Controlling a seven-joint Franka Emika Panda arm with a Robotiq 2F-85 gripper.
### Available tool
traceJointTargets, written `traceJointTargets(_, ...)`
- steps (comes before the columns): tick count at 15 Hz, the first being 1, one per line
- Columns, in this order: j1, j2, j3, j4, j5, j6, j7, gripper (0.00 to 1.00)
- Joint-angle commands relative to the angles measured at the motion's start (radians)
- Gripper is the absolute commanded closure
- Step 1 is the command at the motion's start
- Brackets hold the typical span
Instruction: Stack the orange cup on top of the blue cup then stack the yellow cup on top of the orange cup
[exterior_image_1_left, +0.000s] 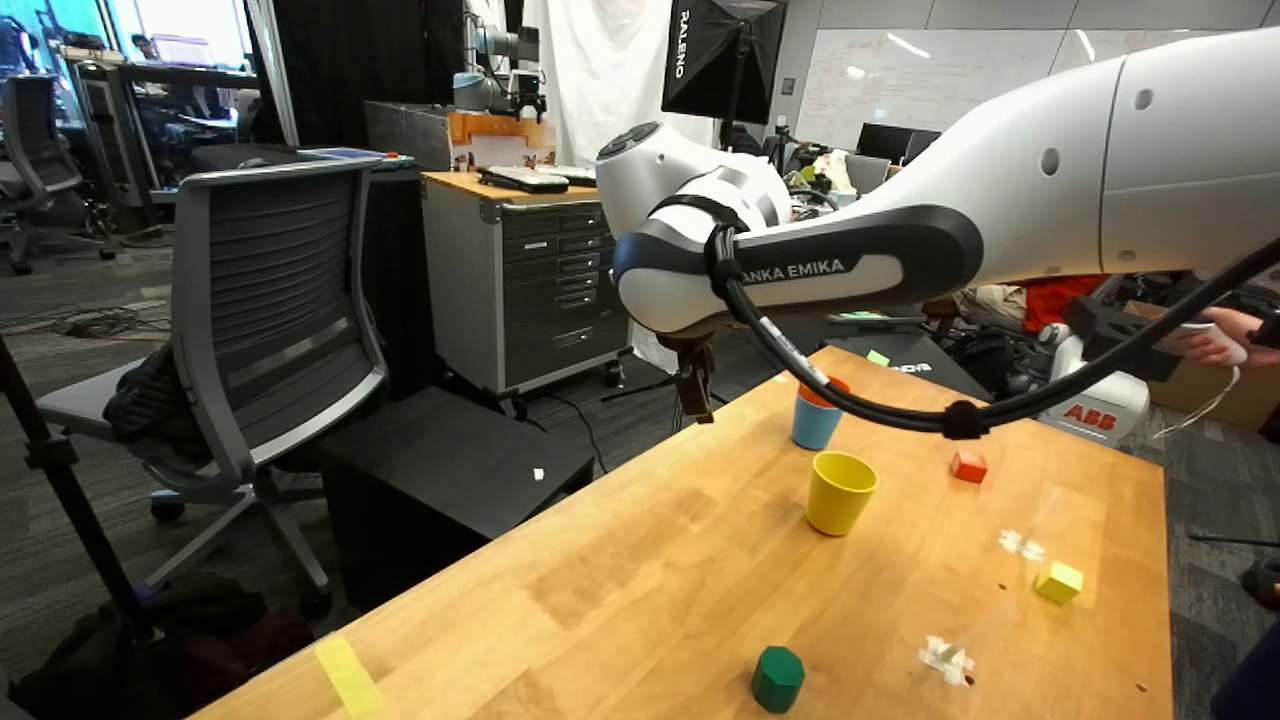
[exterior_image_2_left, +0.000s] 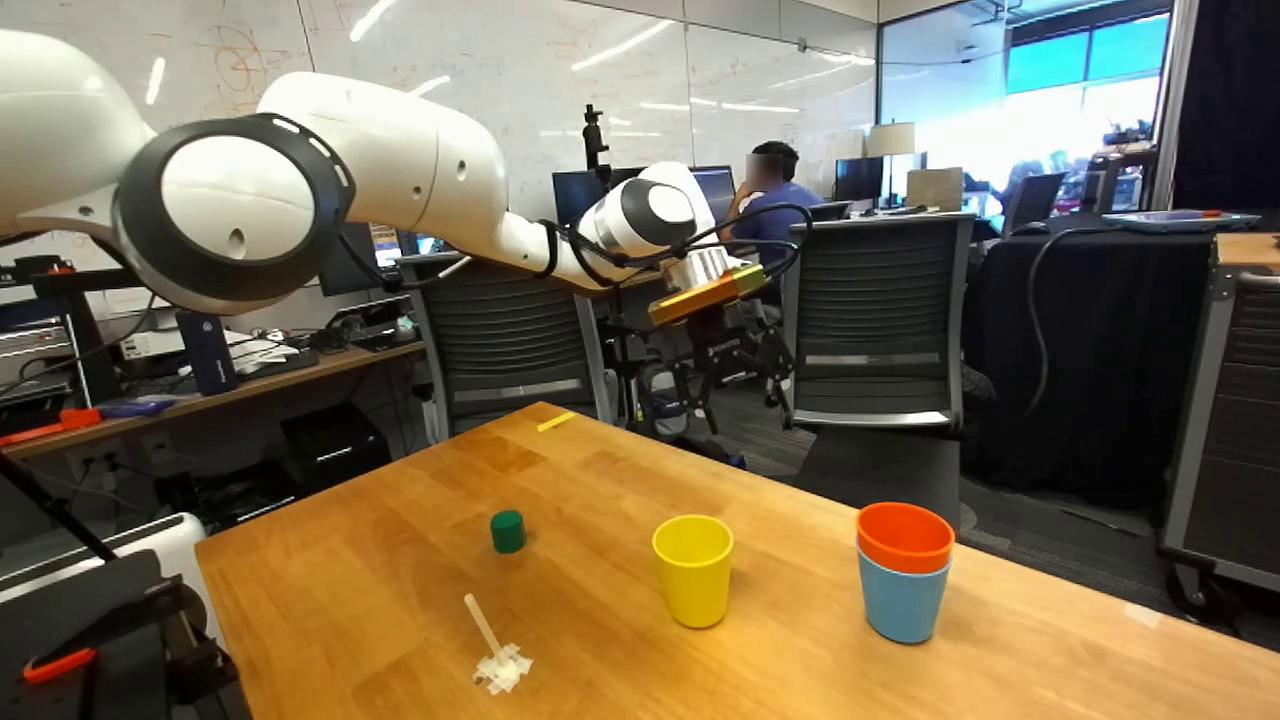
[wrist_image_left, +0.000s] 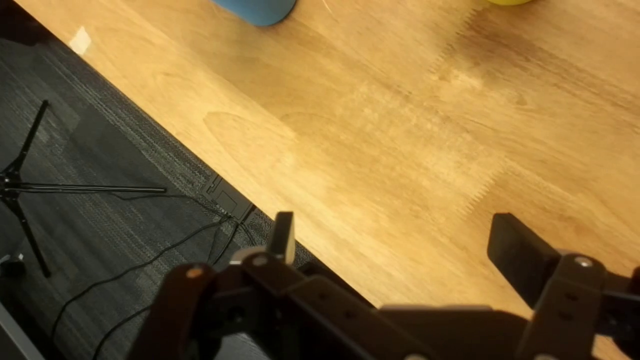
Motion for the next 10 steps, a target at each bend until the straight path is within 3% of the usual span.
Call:
traceJointTargets(1, -0.002, 0.007, 0.007, 0.015, -0.006, -0.009, -0.001, 0.00)
traceJointTargets(9, 0.127, 0.112, 0.012, 0.018, -0.035, 0.090, -0.027, 0.00)
traceJointTargets(10, 0.144, 0.082, 0.013, -0.053, -0.048, 0.124, -0.020, 0.00)
